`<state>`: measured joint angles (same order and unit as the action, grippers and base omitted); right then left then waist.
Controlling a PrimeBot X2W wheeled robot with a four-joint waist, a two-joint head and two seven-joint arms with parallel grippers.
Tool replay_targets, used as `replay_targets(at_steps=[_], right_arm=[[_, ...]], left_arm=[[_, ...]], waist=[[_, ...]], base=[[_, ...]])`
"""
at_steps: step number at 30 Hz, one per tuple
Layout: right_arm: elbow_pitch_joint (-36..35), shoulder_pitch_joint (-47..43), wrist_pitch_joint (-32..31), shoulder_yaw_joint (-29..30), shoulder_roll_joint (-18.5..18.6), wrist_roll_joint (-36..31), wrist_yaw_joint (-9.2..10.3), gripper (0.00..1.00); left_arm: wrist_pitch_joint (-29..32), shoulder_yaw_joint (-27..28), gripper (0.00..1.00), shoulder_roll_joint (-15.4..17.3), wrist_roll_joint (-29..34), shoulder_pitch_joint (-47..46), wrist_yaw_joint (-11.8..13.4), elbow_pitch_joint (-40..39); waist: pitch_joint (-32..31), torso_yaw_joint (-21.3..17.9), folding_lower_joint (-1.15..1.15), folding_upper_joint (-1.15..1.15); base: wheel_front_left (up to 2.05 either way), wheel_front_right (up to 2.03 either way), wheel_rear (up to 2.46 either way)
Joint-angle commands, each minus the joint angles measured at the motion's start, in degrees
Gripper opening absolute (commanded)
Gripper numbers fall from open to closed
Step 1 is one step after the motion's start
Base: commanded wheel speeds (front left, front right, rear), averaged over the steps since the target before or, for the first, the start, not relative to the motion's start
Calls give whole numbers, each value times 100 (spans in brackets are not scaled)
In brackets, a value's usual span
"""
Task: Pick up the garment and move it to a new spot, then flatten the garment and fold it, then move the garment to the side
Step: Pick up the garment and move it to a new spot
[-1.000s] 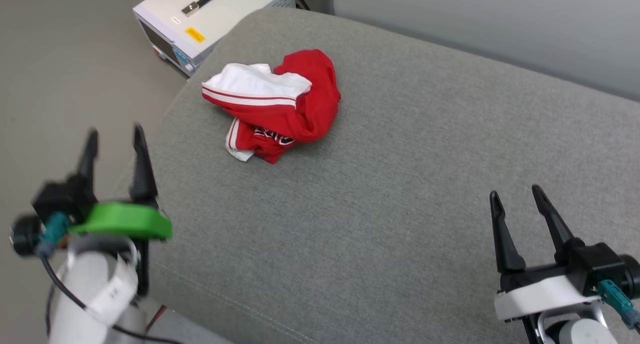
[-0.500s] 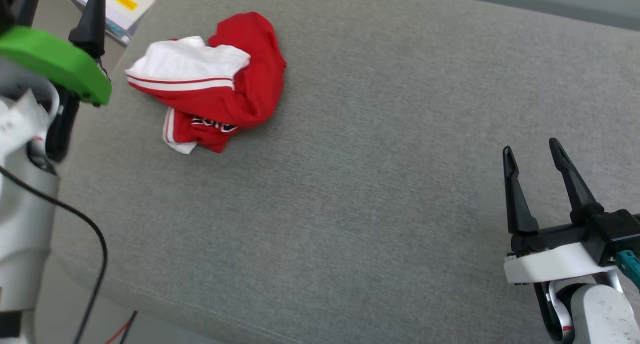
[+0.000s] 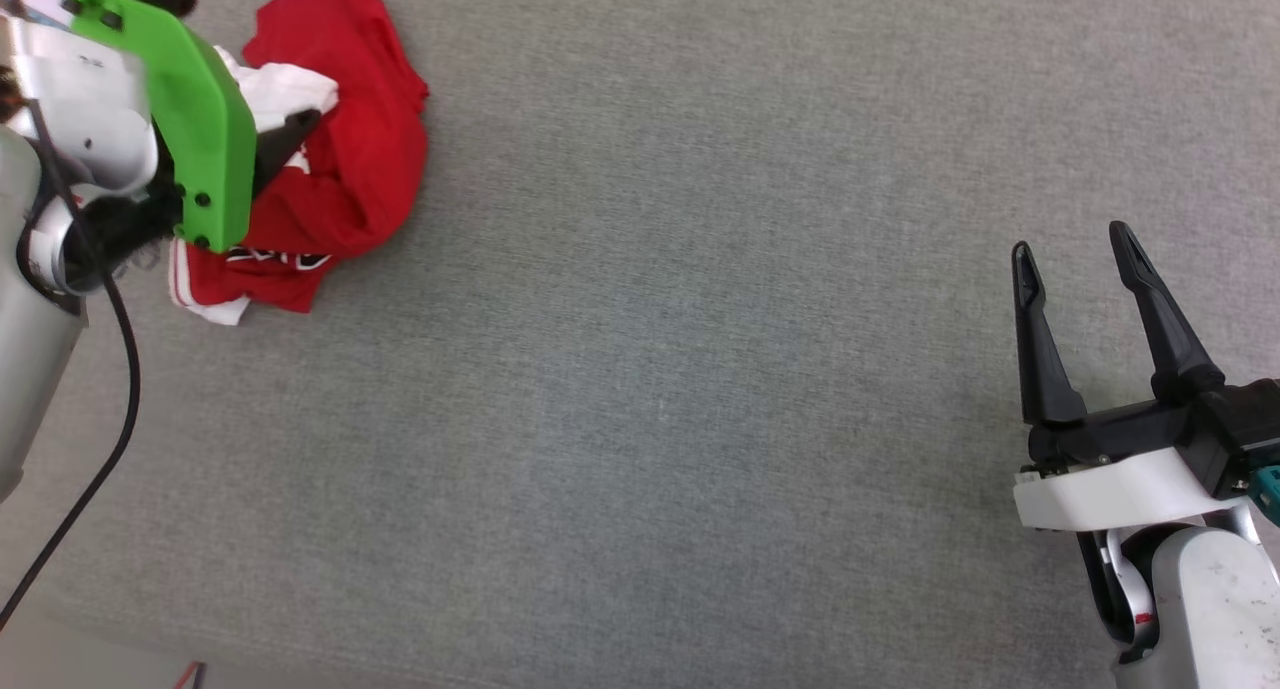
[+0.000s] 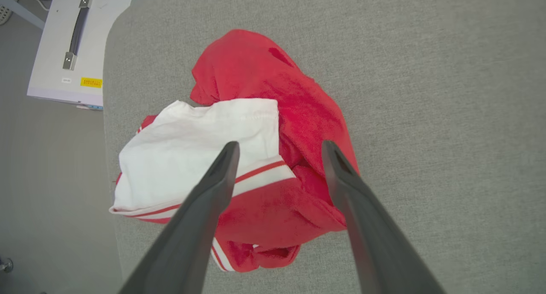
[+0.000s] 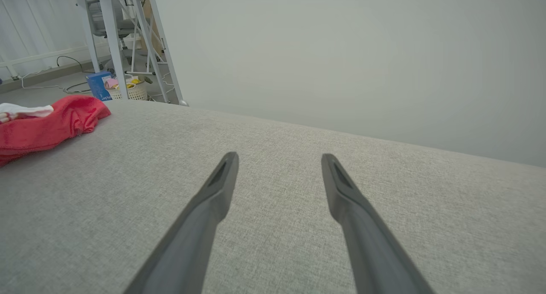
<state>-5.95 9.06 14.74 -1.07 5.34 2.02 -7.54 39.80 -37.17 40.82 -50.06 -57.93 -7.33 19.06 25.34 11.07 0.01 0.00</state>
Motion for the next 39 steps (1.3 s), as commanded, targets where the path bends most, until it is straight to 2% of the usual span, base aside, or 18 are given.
replay_targets(at_steps=[1,7,16,17,18,27,31,35,39], right_arm=[[-41,120,26,-6,11,18,5,100],[-20,198,26,-47,-1,48,5,100],[49,256,26,-47,-7,45,5,100],[65,252,26,-34,-9,42,5,100],[80,245,26,-25,-12,40,5,100],[176,100,26,8,-128,104,5,100],[219,-6,26,6,-186,131,5,100],[227,-67,26,2,-225,164,5,100],[215,-86,26,0,-241,193,5,100]], left_arm=[[128,-124,100,66,-129,-98,-15,23],[506,-773,100,163,-283,64,-15,362],[422,-1448,100,-28,-404,372,-15,1151],[344,-1515,11,-44,-407,358,-15,1175],[267,-1565,0,-38,-396,335,-15,1183],[-1005,-1742,0,249,-161,-201,-15,857],[-1321,-1907,0,368,12,-414,-15,497],[-1567,-2078,0,356,244,-616,-15,129],[-1756,-2256,0,166,481,-777,-15,-180]], waist=[[205,-199,-1,0],[374,-369,-1,0],[452,-449,-1,0],[429,-439,-1,0],[401,-432,-1,0],[-237,-395,-1,0],[-547,-439,-1,0],[-748,-577,-1,0],[-827,-835,-1,0]], base=[[0,0,0],[0,0,0],[0,0,0],[0,0,0],[0,0,0],[0,0,0],[0,0,0],[0,0,0],[0,0,0]])
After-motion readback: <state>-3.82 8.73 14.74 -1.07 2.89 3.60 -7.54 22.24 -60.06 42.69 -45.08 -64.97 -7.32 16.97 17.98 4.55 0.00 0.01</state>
